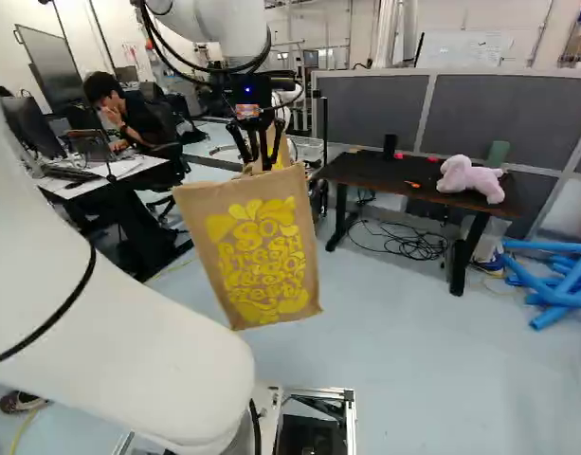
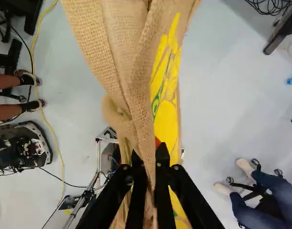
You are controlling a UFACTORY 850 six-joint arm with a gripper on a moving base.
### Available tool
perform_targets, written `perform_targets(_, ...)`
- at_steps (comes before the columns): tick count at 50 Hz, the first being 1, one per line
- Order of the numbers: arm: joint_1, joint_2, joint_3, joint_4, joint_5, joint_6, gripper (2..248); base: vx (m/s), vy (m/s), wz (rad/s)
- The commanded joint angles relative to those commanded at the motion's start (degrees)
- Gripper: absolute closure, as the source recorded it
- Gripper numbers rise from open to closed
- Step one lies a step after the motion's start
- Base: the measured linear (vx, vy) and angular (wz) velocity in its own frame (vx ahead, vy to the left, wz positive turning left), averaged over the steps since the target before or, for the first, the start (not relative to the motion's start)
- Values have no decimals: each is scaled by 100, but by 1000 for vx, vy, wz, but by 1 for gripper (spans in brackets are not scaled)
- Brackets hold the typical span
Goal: Pick up the bag on the ground and place it on the table
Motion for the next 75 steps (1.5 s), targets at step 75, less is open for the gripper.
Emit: perform_targets(75,0,0,0,0,0,0,227,65,-27,-133)
